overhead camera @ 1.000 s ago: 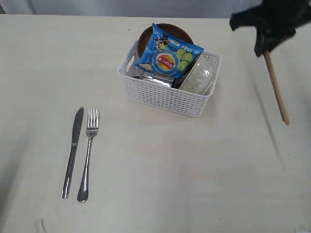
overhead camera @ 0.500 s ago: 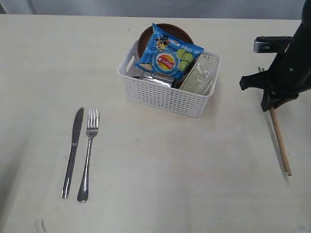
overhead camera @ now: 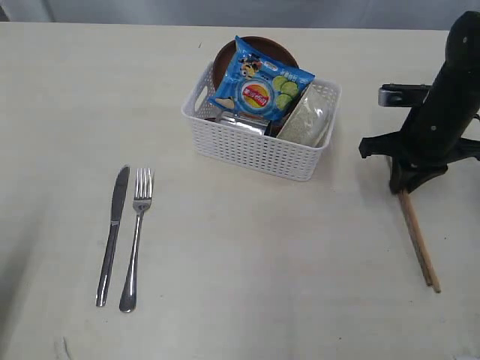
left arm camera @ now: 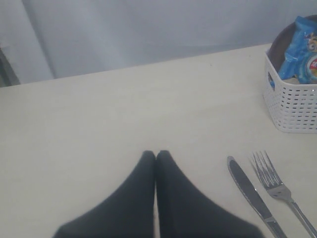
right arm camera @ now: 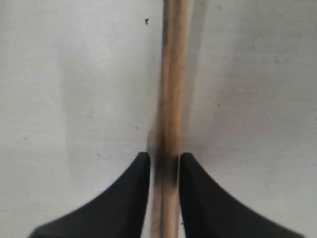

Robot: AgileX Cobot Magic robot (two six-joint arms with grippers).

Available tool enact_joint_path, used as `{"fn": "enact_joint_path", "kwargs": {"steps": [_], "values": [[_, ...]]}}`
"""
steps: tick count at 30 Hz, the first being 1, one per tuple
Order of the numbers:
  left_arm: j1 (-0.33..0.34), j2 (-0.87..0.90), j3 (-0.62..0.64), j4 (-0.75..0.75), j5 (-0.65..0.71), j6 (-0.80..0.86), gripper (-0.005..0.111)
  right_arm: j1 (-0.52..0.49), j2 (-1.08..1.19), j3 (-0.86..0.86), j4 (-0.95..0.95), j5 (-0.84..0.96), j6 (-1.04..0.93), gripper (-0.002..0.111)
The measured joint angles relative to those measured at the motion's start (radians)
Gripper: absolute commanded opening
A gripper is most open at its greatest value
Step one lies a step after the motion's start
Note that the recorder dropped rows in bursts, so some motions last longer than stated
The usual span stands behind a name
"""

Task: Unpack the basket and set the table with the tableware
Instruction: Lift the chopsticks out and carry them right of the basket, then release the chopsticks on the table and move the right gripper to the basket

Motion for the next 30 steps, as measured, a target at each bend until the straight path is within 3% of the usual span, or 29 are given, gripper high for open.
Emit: {"fn": "enact_joint_path", "kwargs": {"steps": [2,9,19,25,30], "values": [[0.0,0.0,0.0,0.0,0.0,0.0,0.0,0.0,0.0,0.0,0.002,0.0,0.0,0.045],[0.0,0.0,0.0,0.0,0.0,0.0,0.0,0.0,0.004,-0.039,0.002,0.046,0.0,0.045],[0.0,0.0,0.0,0.0,0.0,0.0,0.0,0.02,-0.046,-0.263,0.032,0.21,-0.022,0.045],[0.0,0.0,0.0,0.0,0.0,0.0,0.0,0.112,-0.117,-0.389,0.087,0.21,-0.022,0.045],[0.0,0.0,0.0,0.0,0.0,0.0,0.0,0.218,-0.123,-0.491,0.101,0.242,0.087,0.045]]}}
